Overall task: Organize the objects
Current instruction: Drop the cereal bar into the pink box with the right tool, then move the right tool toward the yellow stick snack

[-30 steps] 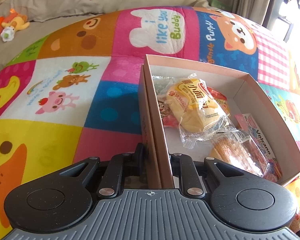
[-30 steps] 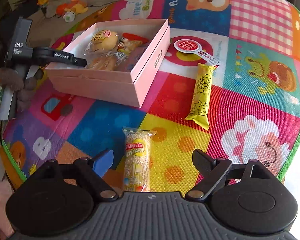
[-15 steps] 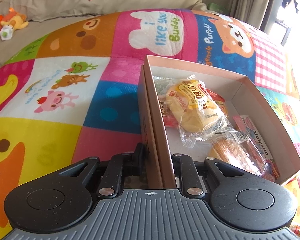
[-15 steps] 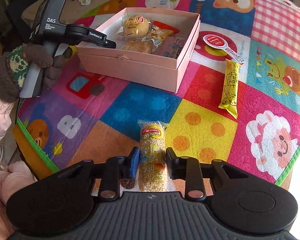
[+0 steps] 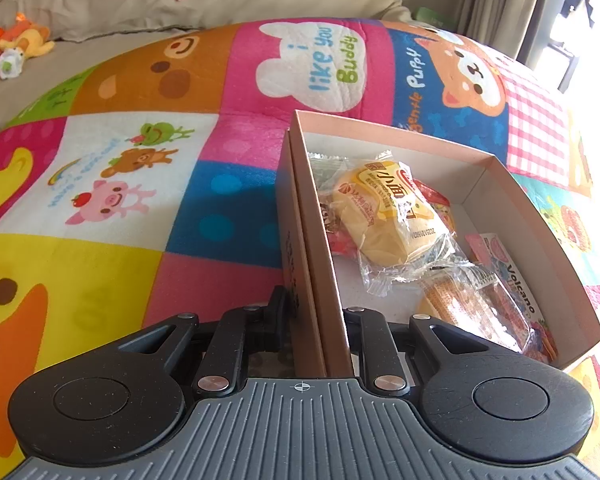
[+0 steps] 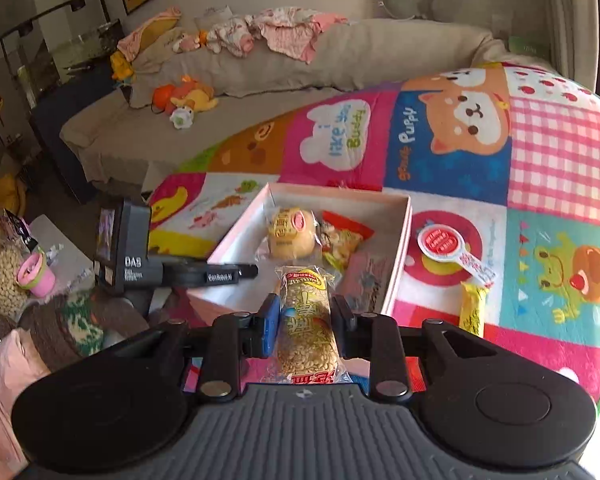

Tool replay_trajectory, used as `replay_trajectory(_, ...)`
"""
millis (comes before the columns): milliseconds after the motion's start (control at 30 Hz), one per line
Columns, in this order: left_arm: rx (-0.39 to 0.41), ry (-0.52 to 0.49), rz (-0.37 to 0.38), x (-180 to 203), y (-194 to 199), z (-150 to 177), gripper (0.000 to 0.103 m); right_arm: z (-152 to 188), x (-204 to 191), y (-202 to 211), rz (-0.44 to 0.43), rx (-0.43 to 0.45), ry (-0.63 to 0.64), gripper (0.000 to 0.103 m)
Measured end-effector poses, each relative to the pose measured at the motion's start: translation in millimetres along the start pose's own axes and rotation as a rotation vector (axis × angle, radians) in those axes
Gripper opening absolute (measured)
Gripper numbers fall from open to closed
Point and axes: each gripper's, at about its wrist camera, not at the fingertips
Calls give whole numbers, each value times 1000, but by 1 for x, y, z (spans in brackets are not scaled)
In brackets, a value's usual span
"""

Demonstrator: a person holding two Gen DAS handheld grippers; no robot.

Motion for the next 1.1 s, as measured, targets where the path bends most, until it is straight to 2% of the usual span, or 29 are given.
replay_trajectory(100, -3, 1, -3, 1, 0, 0, 20, -19, -6, -21, 60, 86, 62, 27)
replay_trajectory(167, -3, 3, -3, 0, 0, 0, 20, -28, 0, -39, 102, 104, 59, 28)
replay_trajectory(267, 2, 2, -1, 0, 0, 1, 20, -30, 29, -59, 66, 57, -86, 32)
replay_trajectory(333, 4, 0, -3, 1, 0, 1, 20, -23, 45, -59, 67, 51, -138, 37)
replay_trajectory(400, 8, -1, -4, 1, 0, 2, 20, -11, 59, -54, 118, 52, -164, 50)
replay_trajectory(433, 10, -1, -3, 0, 0, 2, 20, -3, 67, -51, 141, 49, -177, 52)
replay_trajectory(567, 10, -2, -7, 1, 0, 2, 20, 27, 95, -45, 256, 16, -209, 59)
replay_trajectory(667, 10, -6, -11, 2, 0, 2, 20, 42, 111, -49, 309, -17, -223, 61)
replay_trajectory(733, 10, -6, -12, 2, 0, 2, 20, 46, 118, -57, 340, -27, -200, 67)
replay_trajectory(800, 11, -10, -15, 3, 0, 3, 20, 44, 121, -67, 348, -28, -166, 76)
replay_trajectory(1000, 10, -22, -16, 3, 0, 3, 20, 29, 123, -123, 364, -70, 2, 78)
replay_trajectory(1100, 12, -21, -13, 2, 1, 3, 20, 18, 143, -152, 271, -132, -16, 79)
Point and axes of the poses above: each gripper's, at about its wrist camera, not at the fingertips, and y roughly against the way its jaws point, x to its right, z to its underside, and after that the axes turned 8 degrees about y, right-handed
